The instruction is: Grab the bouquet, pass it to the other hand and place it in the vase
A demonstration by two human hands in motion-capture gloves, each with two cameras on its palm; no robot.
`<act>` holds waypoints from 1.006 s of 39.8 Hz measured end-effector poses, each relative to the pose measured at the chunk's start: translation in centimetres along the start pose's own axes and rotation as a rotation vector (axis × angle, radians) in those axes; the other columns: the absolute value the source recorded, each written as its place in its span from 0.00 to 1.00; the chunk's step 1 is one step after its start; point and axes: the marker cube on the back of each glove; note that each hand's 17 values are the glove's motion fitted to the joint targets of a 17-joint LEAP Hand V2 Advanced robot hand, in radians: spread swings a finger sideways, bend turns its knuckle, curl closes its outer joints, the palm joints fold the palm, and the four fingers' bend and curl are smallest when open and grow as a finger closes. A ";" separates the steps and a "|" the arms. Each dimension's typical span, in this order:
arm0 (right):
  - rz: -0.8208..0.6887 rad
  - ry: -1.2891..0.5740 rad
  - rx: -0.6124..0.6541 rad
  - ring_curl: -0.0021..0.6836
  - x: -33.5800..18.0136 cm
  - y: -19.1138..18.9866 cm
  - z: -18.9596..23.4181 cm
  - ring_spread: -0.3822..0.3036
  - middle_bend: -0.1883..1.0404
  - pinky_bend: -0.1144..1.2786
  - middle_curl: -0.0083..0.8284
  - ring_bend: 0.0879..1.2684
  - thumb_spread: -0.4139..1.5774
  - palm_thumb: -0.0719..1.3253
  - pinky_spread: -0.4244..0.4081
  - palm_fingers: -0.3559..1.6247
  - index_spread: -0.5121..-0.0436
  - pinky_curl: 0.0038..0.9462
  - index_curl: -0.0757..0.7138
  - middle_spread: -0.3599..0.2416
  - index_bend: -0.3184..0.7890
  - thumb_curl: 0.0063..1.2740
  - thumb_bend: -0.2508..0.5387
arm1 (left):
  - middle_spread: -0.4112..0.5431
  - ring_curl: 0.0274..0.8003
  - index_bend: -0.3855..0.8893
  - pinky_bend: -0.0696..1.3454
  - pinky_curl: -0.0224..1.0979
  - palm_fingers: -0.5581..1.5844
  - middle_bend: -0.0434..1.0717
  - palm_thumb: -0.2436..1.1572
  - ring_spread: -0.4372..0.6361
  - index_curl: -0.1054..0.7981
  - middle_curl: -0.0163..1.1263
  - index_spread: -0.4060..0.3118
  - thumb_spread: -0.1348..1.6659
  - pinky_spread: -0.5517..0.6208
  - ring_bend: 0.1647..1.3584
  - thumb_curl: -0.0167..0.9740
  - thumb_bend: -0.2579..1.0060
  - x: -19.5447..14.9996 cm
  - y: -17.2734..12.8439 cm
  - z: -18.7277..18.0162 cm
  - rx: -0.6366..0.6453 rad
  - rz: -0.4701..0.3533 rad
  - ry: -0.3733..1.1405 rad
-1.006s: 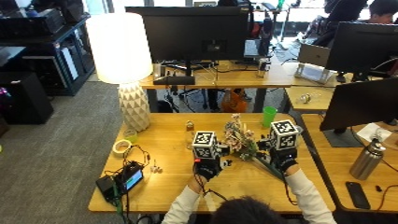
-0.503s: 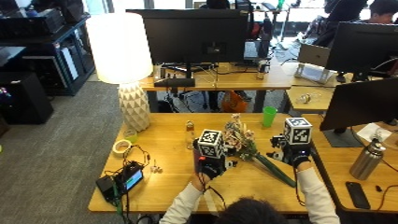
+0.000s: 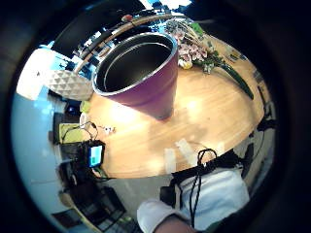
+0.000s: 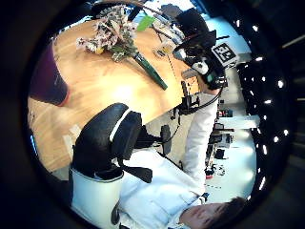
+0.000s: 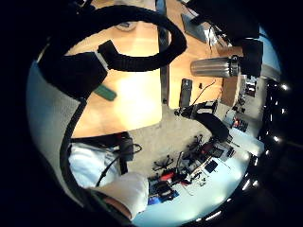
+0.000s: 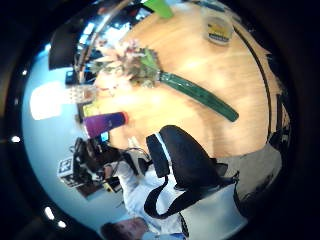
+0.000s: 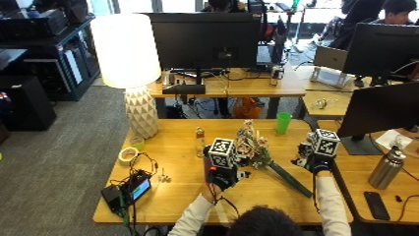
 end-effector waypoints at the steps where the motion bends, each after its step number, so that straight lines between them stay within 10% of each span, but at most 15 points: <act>1: 0.003 -0.004 -0.011 0.51 0.2 -0.4 0.8 0.64 0.39 0.75 0.42 0.60 0.76 0.31 0.78 0.37 0.77 0.40 0.12 0.69 0.34 0.20 0.31 | 0.62 0.28 0.45 0.26 0.28 0.40 0.18 0.37 0.76 0.53 0.22 0.55 0.66 0.82 0.27 0.26 0.19 0.0 0.0 0.1 -0.001 -0.002 0.002; 21: 0.143 0.018 -0.359 0.53 -1.9 6.7 9.5 0.52 0.36 0.75 0.44 0.58 0.76 0.45 0.73 0.38 0.77 0.39 0.17 0.68 0.33 0.25 0.31 | 0.62 0.29 0.45 0.25 0.30 0.40 0.18 0.37 0.76 0.55 0.23 0.55 0.66 0.82 0.27 0.28 0.19 -0.6 0.1 -0.4 -0.002 -0.014 -0.031; 40: 0.050 0.172 -0.099 0.54 -3.9 4.8 10.7 0.31 0.46 0.52 0.54 0.48 0.73 0.75 0.38 0.71 0.67 0.32 0.42 0.46 0.52 0.35 0.46 | 0.62 0.30 0.45 0.25 0.31 0.40 0.18 0.37 0.76 0.56 0.23 0.55 0.67 0.82 0.26 0.28 0.19 -0.7 -0.1 0.1 -0.031 -0.024 -0.026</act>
